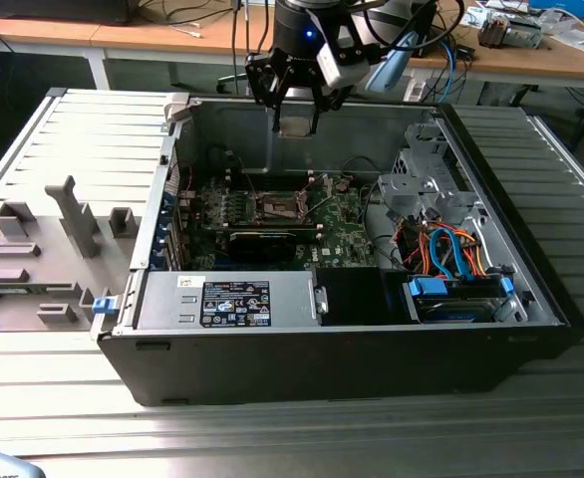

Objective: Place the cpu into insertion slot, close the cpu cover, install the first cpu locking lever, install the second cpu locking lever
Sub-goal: 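Place the cpu into insertion slot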

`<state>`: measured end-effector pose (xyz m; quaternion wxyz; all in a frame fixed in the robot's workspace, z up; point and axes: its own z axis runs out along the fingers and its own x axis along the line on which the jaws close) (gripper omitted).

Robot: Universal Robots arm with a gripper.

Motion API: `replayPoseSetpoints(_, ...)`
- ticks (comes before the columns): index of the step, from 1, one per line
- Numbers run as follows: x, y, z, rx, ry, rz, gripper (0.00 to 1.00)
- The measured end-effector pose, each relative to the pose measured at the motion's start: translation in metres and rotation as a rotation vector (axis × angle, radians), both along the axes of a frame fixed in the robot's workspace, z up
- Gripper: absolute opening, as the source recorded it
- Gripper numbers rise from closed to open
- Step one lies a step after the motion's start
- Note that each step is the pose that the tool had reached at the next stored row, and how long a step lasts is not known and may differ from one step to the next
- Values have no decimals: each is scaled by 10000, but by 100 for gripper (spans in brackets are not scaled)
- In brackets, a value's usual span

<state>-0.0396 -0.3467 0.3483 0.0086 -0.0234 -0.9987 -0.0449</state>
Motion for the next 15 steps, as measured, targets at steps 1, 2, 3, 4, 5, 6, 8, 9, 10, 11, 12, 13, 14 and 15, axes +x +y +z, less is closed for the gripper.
replayPoseSetpoints(1,0,0,0,-1,0,-19,55)
replayPoseSetpoints(2,0,0,0,-1,0,-40,55)
replayPoseSetpoints(3,0,0,0,-1,0,-57,55)
replayPoseSetpoints(4,0,0,0,-1,0,-69,55)
replayPoseSetpoints(5,0,0,0,-2,0,-88,55)
replayPoseSetpoints(6,0,0,-1,-1,0,-100,55)
replayPoseSetpoints(8,0,0,-1,-2,1,-127,55)
replayPoseSetpoints(9,0,0,-2,-7,0,-186,55)
replayPoseSetpoints(10,0,0,-3,-8,0,-198,55)
replayPoseSetpoints(11,0,0,-3,-9,0,-204,55)
replayPoseSetpoints(12,0,0,-3,-10,0,-210,55)
replayPoseSetpoints(13,0,0,-3,-11,0,-215,55)
replayPoseSetpoints(14,0,0,-4,-12,0,-221,55)
replayPoseSetpoints(15,0,0,-3,-14,0,-227,55)
